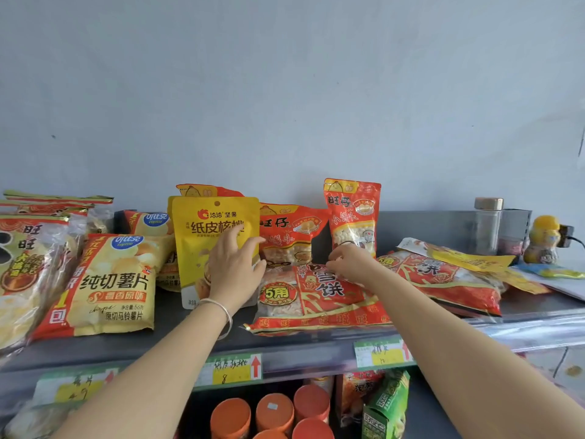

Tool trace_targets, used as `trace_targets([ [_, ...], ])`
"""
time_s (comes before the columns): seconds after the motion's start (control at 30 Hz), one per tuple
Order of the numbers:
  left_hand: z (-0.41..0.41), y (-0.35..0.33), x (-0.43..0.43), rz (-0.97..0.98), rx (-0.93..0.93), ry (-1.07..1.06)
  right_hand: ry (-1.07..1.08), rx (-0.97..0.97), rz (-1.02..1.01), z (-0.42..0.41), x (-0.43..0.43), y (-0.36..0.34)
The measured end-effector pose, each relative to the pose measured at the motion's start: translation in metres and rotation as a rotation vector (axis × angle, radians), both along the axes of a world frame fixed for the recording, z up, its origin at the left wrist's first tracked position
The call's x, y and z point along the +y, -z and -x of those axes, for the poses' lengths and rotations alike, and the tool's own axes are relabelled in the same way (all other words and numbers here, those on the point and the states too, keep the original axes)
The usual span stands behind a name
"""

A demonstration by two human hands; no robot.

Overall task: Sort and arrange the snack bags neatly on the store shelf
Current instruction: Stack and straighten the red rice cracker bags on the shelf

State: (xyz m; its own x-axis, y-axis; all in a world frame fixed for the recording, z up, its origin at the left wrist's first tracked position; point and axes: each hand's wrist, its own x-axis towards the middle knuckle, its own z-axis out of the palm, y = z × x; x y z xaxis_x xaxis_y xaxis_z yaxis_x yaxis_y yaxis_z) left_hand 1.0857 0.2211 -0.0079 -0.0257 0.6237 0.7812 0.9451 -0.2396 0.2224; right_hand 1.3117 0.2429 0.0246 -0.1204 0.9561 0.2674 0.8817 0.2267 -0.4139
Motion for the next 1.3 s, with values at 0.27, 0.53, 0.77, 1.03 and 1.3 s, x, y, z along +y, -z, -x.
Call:
trace_targets([
  [0.27,-0.005,0.012,-0.033,0.068,-0.031,-0.071,0.123,0.028,0.047,-0.014,-0.02,0.01],
  [0.53,-0.012,0.005,-0.06,0.518,-0.447,0.129,0.221,0.138,0.188,-0.027,-0.045,0.008],
  [0.77,-0.031,-0.006,-0.073,0.773,-0.862,0.32,0.174,0.454,0.361,-0.04,-0.057,0.003],
  [1.03,-0.047,-0.01,-0.095,0.907,-1.209,0.387,0.238,0.725,0.279,-0.066,-0.08,-0.011],
  [1.3,-0.092,0.004,-0.117,0.835,-1.195,0.459,0.138,1.137,0.255,-0.096,-0.11,-0.011],
])
